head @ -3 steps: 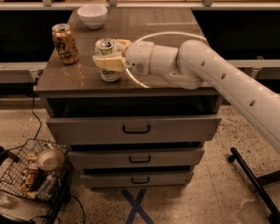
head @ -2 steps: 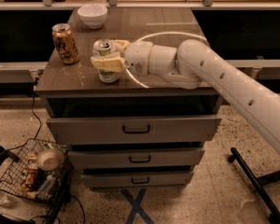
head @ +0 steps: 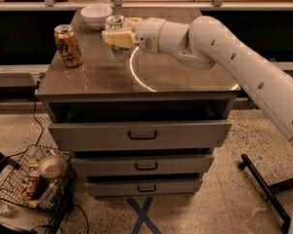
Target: Move 7up can near white bowl
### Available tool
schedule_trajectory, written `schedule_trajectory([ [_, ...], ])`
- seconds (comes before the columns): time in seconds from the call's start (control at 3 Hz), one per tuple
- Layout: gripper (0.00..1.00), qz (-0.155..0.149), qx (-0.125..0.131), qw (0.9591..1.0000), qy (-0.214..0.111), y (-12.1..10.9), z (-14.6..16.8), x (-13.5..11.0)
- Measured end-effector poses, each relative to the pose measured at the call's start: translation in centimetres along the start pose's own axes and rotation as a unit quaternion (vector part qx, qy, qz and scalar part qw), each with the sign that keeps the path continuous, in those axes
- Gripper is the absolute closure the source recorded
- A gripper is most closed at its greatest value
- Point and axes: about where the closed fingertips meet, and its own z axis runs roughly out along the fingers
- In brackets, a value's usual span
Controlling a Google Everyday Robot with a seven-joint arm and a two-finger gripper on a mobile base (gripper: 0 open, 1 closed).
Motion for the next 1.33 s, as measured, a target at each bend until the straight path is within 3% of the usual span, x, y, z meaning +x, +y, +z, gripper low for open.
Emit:
schedule_trajectory([
  [0.33,1.0,0.038,0.056,0.9976,0.014,-5.3,1.3,-0.6],
  [0.67,1.0,0.068,0.107,0.9915,0.031,-9.8,4.2,-0.4],
  [1.0,1.0,0.074,0.163,0.9828,0.045,-15.0,5.6,0.5],
  [1.33,1.0,0.073,0.212,0.9733,0.05,-19.1,5.0,1.7],
])
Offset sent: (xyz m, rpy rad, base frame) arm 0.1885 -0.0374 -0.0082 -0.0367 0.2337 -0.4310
